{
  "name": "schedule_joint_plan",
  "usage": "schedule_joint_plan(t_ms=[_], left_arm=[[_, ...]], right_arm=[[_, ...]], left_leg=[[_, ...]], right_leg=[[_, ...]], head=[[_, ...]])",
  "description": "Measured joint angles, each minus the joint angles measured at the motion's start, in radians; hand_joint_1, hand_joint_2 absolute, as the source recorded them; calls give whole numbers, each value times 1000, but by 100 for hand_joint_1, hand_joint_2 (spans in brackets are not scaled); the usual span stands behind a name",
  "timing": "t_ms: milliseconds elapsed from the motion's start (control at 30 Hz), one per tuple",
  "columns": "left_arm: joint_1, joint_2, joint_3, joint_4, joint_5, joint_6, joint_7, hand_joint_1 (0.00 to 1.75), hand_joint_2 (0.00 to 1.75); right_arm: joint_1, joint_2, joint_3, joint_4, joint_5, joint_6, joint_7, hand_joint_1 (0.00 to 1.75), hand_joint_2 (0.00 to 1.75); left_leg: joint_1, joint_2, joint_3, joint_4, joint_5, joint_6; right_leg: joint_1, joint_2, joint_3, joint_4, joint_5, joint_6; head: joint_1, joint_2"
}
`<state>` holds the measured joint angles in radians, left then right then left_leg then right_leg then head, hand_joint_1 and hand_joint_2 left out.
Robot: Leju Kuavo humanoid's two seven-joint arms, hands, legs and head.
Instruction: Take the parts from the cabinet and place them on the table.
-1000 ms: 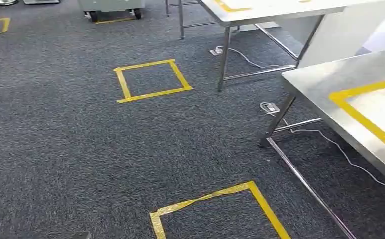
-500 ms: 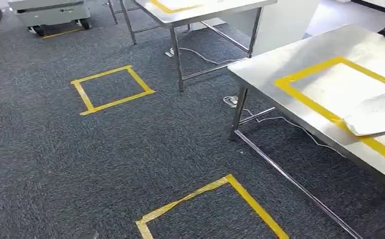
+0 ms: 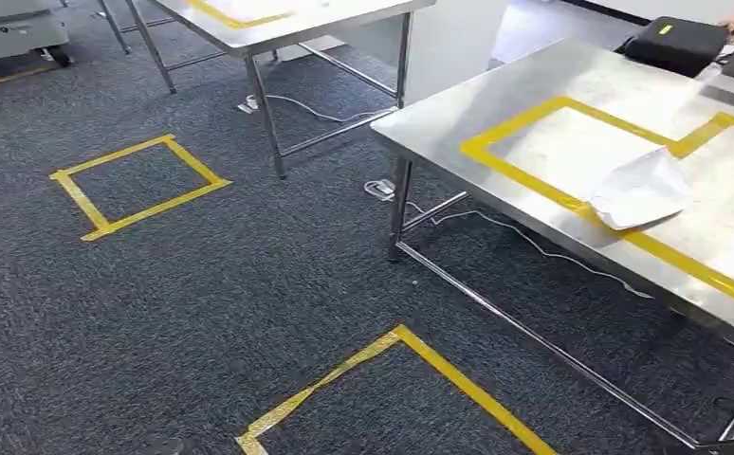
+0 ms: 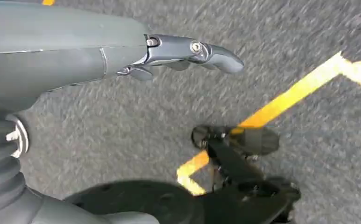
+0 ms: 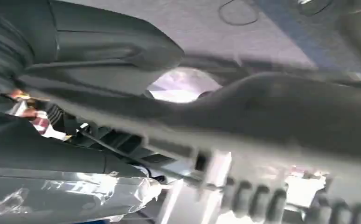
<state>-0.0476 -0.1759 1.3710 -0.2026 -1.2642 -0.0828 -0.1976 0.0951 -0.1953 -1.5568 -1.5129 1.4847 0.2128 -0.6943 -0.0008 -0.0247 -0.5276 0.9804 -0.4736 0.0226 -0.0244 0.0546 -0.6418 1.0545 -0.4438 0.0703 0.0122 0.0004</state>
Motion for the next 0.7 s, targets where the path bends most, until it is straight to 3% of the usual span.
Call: schedule_joint_plan(t_ms=[33,67,100,133,167,200,233,267,300,367,433,467,500,533,600,633,667,700], left_arm=[[1,2,0,0,-2,-1,0,0,175],[2,2,-1,0,-2,-3,2,0,175],[3,2,-1,0,-5,-6,5,0,175],[3,3,-2,0,-8,-9,6,0,175],[2,4,-4,0,-13,-14,7,0,175],[1,5,-8,0,-18,-24,3,0,175],[0,4,-11,0,-20,-37,-7,0,175],[-2,4,-15,0,-20,-49,-18,0,175],[-4,5,-18,0,-19,-56,-25,0,175],[-8,7,-20,0,-19,-61,-31,0,175],[-12,7,-23,0,-19,-61,-31,0,175],[-14,7,-23,0,-19,-61,-31,0,175],[-16,8,-24,0,-19,-62,-31,0,175],[-15,8,-24,0,-19,-62,-31,0,175],[-10,7,-24,0,-19,-63,-31,0,175],[-7,7,-24,0,-19,-63,-31,0,175],[-5,7,-24,0,-19,-63,-31,0,175],[-4,7,-24,0,-19,-63,-31,0,175]], right_arm=[[-6,-1,7,0,-5,-5,0,175,175],[-8,0,18,0,-6,-12,0,175,175],[-8,0,35,0,-6,-17,-2,175,175],[-12,0,52,0,-3,-26,-2,175,175],[-19,0,74,-1,1,-30,-2,175,175],[-23,-2,101,-7,5,-32,1,175,175],[-23,-7,129,-13,7,-33,12,175,175],[-23,-14,162,-17,7,-38,32,175,175],[-22,-22,197,-19,1,-46,58,175,175],[-11,-40,275,-22,-27,-53,120,175,175],[-1,-55,325,-23,-48,-59,147,175,175],[1,-62,341,-23,-55,-62,154,175,175],[8,-69,354,-24,-63,-65,162,175,175],[10,-76,370,-25,-71,-68,168,175,175],[12,-79,404,-25,-79,-74,171,175,175],[15,-80,414,-25,-79,-74,172,175,175],[18,-82,419,-25,-80,-74,174,175,175],[22,-83,425,-25,-80,-74,174,175,175]], left_leg=[[-2,13,-1,0,0,3],[-4,28,-1,0,-1,4],[-6,43,-2,0,-1,5],[-6,59,-2,0,-1,5],[-6,75,-2,0,-2,5],[-6,90,-1,1,-3,4],[-6,102,2,1,-5,1],[-6,114,6,2,-8,-3],[-11,125,9,4,-11,-9],[-16,142,10,7,-13,-20],[-15,162,12,5,-11,-26],[-13,153,10,7,-18,-36],[-11,88,3,29,-37,-44],[-9,49,-26,89,-74,-46],[-8,34,-111,252,-145,-48],[-8,33,-143,308,-159,-46],[-9,32,-154,320,-148,-43],[-9,31,-145,290,-113,-39]], right_leg=[[2,-27,-29,65,-42,3],[2,-40,-64,150,-84,5],[2,-46,-97,229,-117,6],[2,-47,-115,278,-130,8],[2,-47,-105,272,-117,9],[2,-50,-70,217,-86,9],[1,-62,-15,124,-46,9],[1,-90,45,25,-13,11],[4,-126,74,-35,-20,10],[6,-99,75,-33,-9,-10],[7,-77,63,-29,-7,-20],[2,-68,65,-32,-2,-28],[0,-62,63,-33,0,-31],[-1,-55,61,-33,1,-37],[0,-31,54,-33,3,-42],[1,-19,52,-32,4,-43],[1,-7,51,-32,5,-43],[1,6,51,-32,5,-43]], head=[[0,0],[0,0],[0,0],[-1,0],[0,0],[0,0],[0,0],[0,0],[0,0],[-4,0],[-3,0],[-3,0],[-4,0],[-3,0],[-3,0],[-4,0],[-4,0],[-4,0]])
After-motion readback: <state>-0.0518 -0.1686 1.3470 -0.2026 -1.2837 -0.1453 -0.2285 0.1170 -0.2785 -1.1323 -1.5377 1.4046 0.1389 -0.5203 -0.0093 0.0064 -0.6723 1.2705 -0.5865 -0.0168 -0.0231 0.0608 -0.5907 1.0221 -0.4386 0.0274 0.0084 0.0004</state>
